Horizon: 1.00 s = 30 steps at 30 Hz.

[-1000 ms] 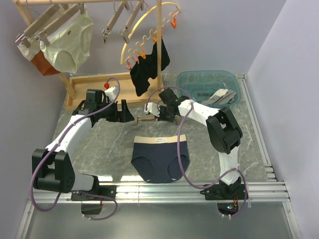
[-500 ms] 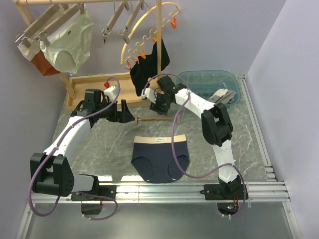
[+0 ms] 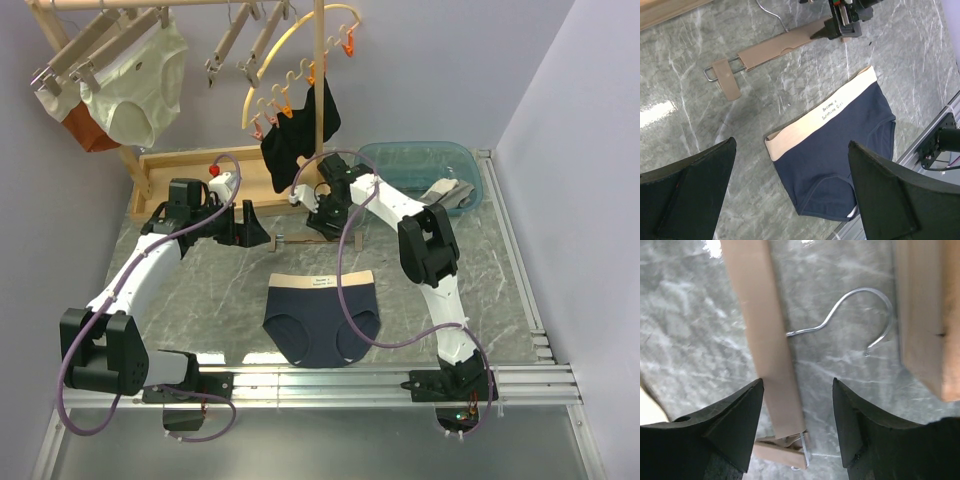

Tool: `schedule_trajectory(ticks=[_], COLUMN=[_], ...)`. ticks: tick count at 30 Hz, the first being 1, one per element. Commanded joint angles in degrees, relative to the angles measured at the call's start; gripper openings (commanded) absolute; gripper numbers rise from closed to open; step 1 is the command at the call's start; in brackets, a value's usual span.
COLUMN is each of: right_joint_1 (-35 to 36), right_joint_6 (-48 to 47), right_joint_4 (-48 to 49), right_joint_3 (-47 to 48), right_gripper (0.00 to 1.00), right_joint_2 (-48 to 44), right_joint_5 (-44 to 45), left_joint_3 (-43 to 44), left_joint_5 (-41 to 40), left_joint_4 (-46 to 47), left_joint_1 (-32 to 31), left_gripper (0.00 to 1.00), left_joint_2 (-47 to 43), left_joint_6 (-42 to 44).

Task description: Clip the underwear to the hanger

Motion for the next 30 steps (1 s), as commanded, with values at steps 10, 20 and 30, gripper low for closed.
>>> schedule_trajectory(ticks=[10, 20, 30], right_joint_1=[0.0, 0.7, 4.2], right_joint_6=[-1.9, -1.8, -2.2], right_joint_4=[-9.1, -11.9, -3.0], right_joint_3=[5.2, 6.2, -7.4], right_gripper=[0.64, 0.63, 0.33], right_joint_2=[2.6, 6.1, 0.4], right_joint_5=[-2.5, 0.6, 7.9], left_joint_3=[-0.2, -0.2, -0.9], left_joint_5=[2.0, 1.8, -0.1], left_joint_4=[1.3, 1.2, 1.9], left_joint_1=[0.3, 0.4, 1.2], left_gripper=[0.99, 0.99, 1.0], left_joint_2=[-0.6, -0.6, -1.2], left_joint_6=[0.6, 0.7, -0.2])
